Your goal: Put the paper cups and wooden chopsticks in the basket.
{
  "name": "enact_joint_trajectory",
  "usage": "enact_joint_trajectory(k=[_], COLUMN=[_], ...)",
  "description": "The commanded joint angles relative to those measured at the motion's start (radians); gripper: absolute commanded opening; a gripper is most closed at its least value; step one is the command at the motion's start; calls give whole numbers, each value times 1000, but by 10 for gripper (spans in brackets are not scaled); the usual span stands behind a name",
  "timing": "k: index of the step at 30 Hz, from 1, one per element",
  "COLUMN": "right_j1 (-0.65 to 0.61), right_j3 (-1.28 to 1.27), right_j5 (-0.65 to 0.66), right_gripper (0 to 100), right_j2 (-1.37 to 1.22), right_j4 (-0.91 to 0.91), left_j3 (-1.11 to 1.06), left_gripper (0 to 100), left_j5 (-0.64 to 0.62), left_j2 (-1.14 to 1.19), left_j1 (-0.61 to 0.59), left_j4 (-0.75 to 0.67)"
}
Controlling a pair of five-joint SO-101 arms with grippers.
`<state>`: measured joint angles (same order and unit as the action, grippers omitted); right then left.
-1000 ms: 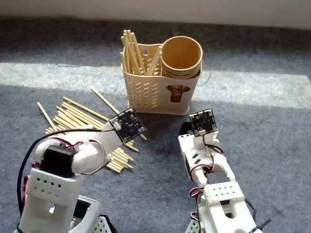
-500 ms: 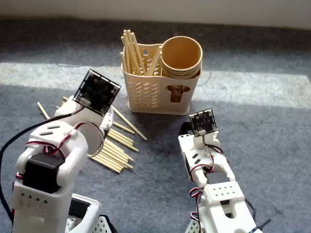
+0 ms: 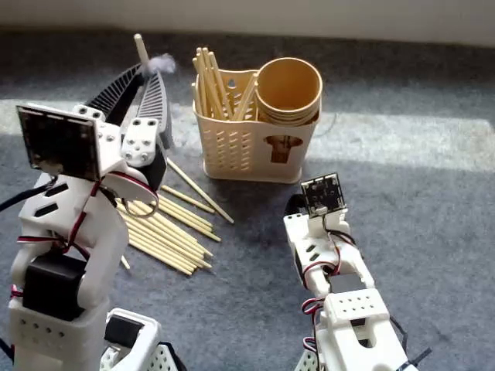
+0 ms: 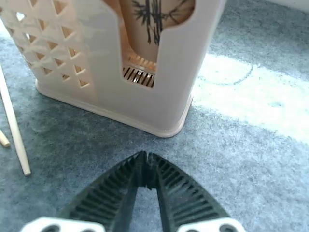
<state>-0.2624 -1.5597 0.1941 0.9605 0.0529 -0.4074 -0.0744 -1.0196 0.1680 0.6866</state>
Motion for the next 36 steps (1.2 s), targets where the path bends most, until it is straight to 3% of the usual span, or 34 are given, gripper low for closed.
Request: enact_joint_trajectory(k=[1, 7, 24, 32, 36], right_j1=[-28, -30, -30, -31, -31], right_j3=[12, 10, 8, 13, 13], right_j5=[12, 12, 12, 64, 66], right_gripper=[23, 23, 23, 23, 23], right_j2=[15, 15, 15, 15, 15], right_j4=[1, 1, 1, 1, 1], left_j3=[42, 35, -133, -182, -180], left_gripper=[7, 7, 7, 11, 85], left_j5=[-18, -48, -54, -54, -54], left_j2=[-7, -5, 143, 206, 243], left_j1=[24, 77, 88, 90, 90], left_j4=[-112, -198, -457, -462, -460])
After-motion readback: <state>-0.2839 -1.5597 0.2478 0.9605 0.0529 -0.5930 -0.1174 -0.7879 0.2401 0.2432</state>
